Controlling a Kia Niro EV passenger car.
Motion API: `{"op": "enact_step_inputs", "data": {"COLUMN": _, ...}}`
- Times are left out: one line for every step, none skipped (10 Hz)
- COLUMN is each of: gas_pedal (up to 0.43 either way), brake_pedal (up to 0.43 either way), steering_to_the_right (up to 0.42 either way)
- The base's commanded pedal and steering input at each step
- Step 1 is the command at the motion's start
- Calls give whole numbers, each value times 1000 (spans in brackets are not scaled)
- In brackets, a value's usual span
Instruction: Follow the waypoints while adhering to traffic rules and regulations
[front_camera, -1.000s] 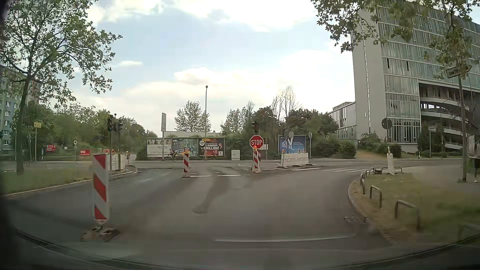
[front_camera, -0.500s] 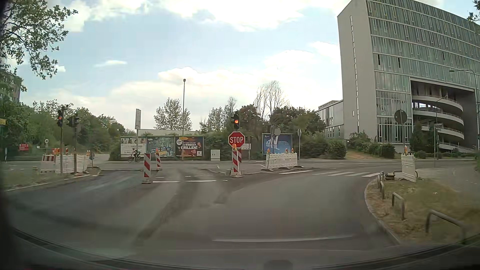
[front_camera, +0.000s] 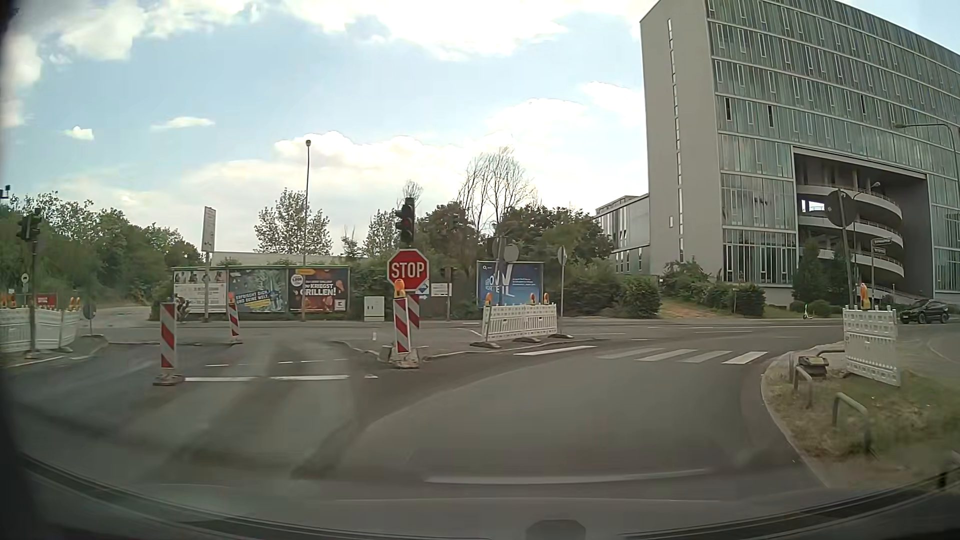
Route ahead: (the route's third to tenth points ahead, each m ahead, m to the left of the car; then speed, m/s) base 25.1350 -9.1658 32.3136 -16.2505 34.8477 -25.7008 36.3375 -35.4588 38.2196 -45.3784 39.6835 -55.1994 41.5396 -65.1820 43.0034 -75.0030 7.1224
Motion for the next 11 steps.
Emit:
{"op": "enact_step_inputs", "data": {"gas_pedal": 8, "brake_pedal": 30, "steering_to_the_right": 122}}
{"op": "enact_step_inputs", "data": {"gas_pedal": 8, "brake_pedal": 30, "steering_to_the_right": 128}}
{"op": "enact_step_inputs", "data": {"gas_pedal": 8, "brake_pedal": 30, "steering_to_the_right": 138}}
{"op": "enact_step_inputs", "data": {"gas_pedal": 8, "brake_pedal": 30, "steering_to_the_right": 146}}
{"op": "enact_step_inputs", "data": {"gas_pedal": 8, "brake_pedal": 30, "steering_to_the_right": 152}}
{"op": "enact_step_inputs", "data": {"gas_pedal": 8, "brake_pedal": 30, "steering_to_the_right": 158}}
{"op": "enact_step_inputs", "data": {"gas_pedal": 8, "brake_pedal": 30, "steering_to_the_right": 159}}
{"op": "enact_step_inputs", "data": {"gas_pedal": 8, "brake_pedal": 30, "steering_to_the_right": 159}}
{"op": "enact_step_inputs", "data": {"gas_pedal": 8, "brake_pedal": 37, "steering_to_the_right": 158}}
{"op": "enact_step_inputs", "data": {"gas_pedal": 0, "brake_pedal": 30, "steering_to_the_right": 155}}
{"op": "enact_step_inputs", "data": {"gas_pedal": 0, "brake_pedal": 30, "steering_to_the_right": 155}}
